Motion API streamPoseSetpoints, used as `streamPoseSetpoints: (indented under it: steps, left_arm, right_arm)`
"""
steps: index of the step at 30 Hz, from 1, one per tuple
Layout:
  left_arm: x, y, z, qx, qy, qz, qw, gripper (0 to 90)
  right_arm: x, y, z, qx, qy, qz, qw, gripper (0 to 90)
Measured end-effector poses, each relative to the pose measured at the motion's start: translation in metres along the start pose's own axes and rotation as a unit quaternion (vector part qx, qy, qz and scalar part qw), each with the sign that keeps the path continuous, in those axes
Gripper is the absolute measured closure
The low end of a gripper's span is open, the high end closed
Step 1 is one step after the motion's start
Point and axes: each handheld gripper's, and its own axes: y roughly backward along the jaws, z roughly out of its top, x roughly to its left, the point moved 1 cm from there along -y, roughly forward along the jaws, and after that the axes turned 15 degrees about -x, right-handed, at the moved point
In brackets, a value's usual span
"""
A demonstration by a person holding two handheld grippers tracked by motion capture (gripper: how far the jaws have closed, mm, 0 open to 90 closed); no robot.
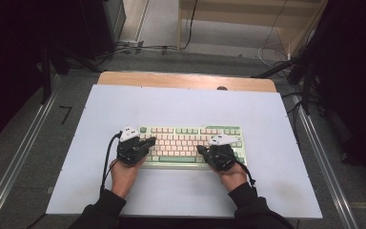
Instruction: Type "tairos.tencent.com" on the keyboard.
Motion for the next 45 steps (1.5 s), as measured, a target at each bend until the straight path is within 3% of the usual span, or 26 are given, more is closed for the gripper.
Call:
streamPoseSetpoints:
  steps: [19,23,36,45]
  left_arm:
    - [-0.0009,0.0002,0.0000,0.001,-0.003,0.000,1.0000,90.0]
    - [-0.0014,0.0000,-0.0003,0.001,-0.002,0.000,1.0000,90.0]
    - [-0.0031,-0.0003,-0.0005,0.003,-0.005,-0.002,1.0000,90.0]
    - [-0.0041,-0.0010,-0.0011,0.005,-0.007,-0.004,1.0000,90.0]
  right_arm:
    - [0.0002,-0.0035,-0.0042,0.018,0.004,-0.002,0.9998,88.0]
    - [-0.0007,-0.0053,-0.0057,0.033,0.002,-0.002,0.9994,88.0]
    - [0.0000,-0.0003,0.0000,-0.003,-0.003,-0.005,1.0000,88.0]
    - [-0.0016,0.0003,0.0029,-0.009,-0.004,-0.004,0.9999,88.0]
